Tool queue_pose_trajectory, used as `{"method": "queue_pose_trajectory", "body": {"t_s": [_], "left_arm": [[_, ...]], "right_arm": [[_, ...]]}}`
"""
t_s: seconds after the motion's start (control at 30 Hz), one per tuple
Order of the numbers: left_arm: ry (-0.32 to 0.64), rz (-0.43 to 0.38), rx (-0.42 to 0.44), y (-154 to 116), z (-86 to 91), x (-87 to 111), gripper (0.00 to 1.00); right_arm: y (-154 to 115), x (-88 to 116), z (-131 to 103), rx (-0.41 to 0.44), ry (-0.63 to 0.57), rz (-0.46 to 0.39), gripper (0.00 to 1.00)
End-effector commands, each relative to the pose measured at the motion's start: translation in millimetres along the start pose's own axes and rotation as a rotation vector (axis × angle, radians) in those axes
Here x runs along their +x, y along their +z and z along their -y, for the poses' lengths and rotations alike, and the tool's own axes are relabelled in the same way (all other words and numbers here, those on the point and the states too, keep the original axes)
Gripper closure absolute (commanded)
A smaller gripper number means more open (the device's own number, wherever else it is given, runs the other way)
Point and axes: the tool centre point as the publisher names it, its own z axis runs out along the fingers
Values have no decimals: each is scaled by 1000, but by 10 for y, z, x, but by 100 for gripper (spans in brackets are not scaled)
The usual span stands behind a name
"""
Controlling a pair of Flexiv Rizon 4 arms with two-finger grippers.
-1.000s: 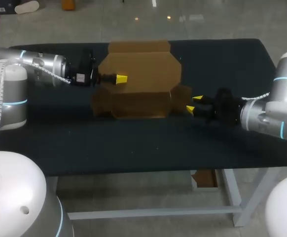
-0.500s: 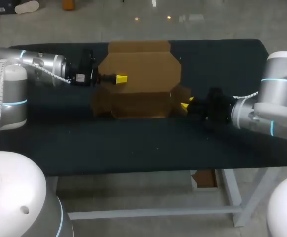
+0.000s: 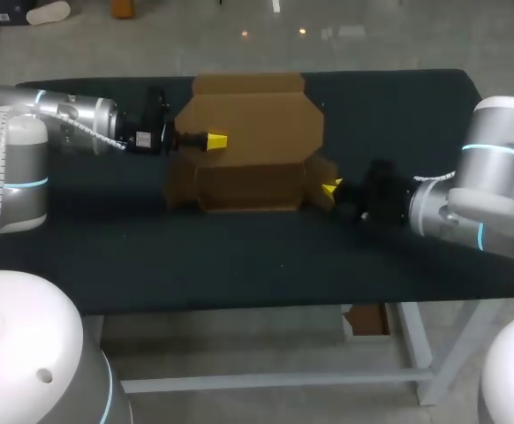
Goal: Assemble the packaging by folding the flat box into shape, placing the metal phone stand inside, and closing the box properly
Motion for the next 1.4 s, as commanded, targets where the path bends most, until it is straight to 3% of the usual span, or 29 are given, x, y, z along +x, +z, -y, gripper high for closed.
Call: {"method": "queue_pose_trajectory", "body": {"t_s": [0.03, 0.17, 0.2, 0.33, 0.4, 0.73, 1.4], "left_arm": [[1, -3, 0, 9, -29, -6, 100], [1, -3, 0, 9, -29, -6, 100], [1, -3, 0, 9, -29, -6, 100], [1, -3, 0, 9, -29, -6, 100], [1, -3, 0, 9, -29, -6, 100], [1, -3, 0, 9, -29, -6, 100], [1, -3, 0, 9, -29, -6, 100]], "right_arm": [[42, 107, -13, -12, 3, 37, 100], [56, 150, -7, -24, 19, 58, 100], [61, 162, -6, -26, 23, 62, 91], [84, 195, 4, -30, 38, 76, 82], [87, 201, 7, -35, 48, 88, 69], [152, 349, -21, -36, 52, 99, 66], [340, 682, -115, -66, 63, 35, 58]]}}
